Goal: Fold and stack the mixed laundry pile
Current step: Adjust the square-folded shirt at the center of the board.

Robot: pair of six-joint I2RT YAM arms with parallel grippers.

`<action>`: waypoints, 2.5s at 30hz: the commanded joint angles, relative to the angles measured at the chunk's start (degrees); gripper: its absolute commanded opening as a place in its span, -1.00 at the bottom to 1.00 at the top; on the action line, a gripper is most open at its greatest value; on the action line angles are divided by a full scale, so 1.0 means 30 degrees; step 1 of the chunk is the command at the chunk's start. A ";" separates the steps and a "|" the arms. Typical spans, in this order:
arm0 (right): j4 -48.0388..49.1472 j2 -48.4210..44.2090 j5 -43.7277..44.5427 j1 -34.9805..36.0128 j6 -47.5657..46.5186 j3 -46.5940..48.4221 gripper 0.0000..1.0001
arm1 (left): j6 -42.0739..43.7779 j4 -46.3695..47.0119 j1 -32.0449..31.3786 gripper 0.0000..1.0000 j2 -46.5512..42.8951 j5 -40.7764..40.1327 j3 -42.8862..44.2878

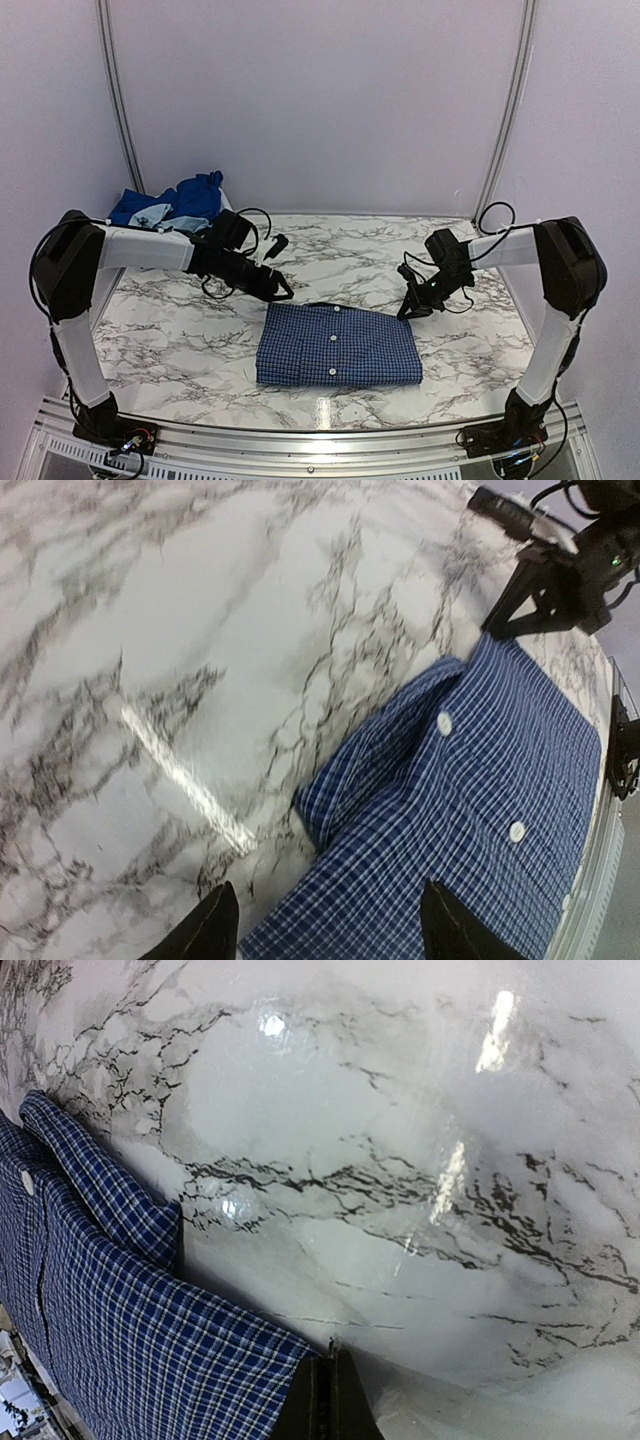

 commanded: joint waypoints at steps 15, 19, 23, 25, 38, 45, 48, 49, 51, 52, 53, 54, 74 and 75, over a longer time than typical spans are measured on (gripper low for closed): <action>0.0080 -0.0744 0.1570 0.0071 -0.0002 -0.1086 -1.00 | -0.2144 -0.0449 0.0983 -1.00 -0.0393 0.0134 -0.0355; -0.0500 -0.1623 0.1506 0.0086 -0.0024 -0.0464 -1.00 | -0.2743 -0.0070 0.1208 -1.00 0.0697 -0.0878 -0.0297; -0.0789 -0.3066 0.1007 0.0085 0.0040 0.0424 -1.00 | -0.3132 0.0064 0.1231 -1.00 0.2341 -0.1704 -0.0168; -0.0771 -0.3486 0.1015 0.0071 0.0016 0.0731 -1.00 | -0.3266 0.0136 0.1238 -1.00 0.2998 -0.2143 -0.0068; 0.2444 0.1183 0.3385 -0.0087 0.0795 0.1827 -1.00 | -0.3658 -0.0046 0.1469 -1.00 0.4656 -0.4010 0.1496; 0.0374 -0.0045 0.3920 -0.0152 0.0638 0.5518 0.01 | -0.2689 -0.0301 0.1561 0.97 0.1480 -0.4130 0.2546; -0.0371 -0.1800 0.4115 -0.0207 0.0493 0.6651 0.72 | -0.2006 -0.1038 0.1561 0.98 -0.0735 -0.4926 0.2952; -0.0631 -0.2584 0.4194 -0.0207 0.0405 0.6972 0.89 | -0.1834 -0.1309 0.1561 0.98 -0.1528 -0.5190 0.3116; -0.0808 -0.3902 0.4196 -0.0206 0.0172 0.7377 0.97 | -0.1233 -0.1529 0.1539 0.98 -0.3032 -0.5142 0.3306; -0.0682 -0.4570 0.4107 -0.0211 0.0076 0.7414 0.97 | -0.0964 -0.1542 0.1510 0.98 -0.3819 -0.5165 0.3310; -0.0282 -0.5379 0.3975 -0.0222 0.0067 0.7254 0.97 | -0.1000 -0.1442 0.1503 0.98 -0.4547 -0.5439 0.3201; 0.0431 -0.6106 0.4145 -0.0292 0.0392 0.6755 0.97 | -0.1367 -0.1114 0.1502 0.98 -0.5312 -0.5818 0.3008; 1.6635 -0.7594 -0.8559 0.4556 1.6623 -0.6581 0.97 | -1.4998 0.6191 -0.4914 0.98 -0.3949 0.2250 -0.3490; 1.7296 -0.7134 -0.8569 0.4856 1.6887 -0.6932 0.97 | -1.5257 0.6688 -0.4976 0.98 -0.3589 0.2607 -0.3582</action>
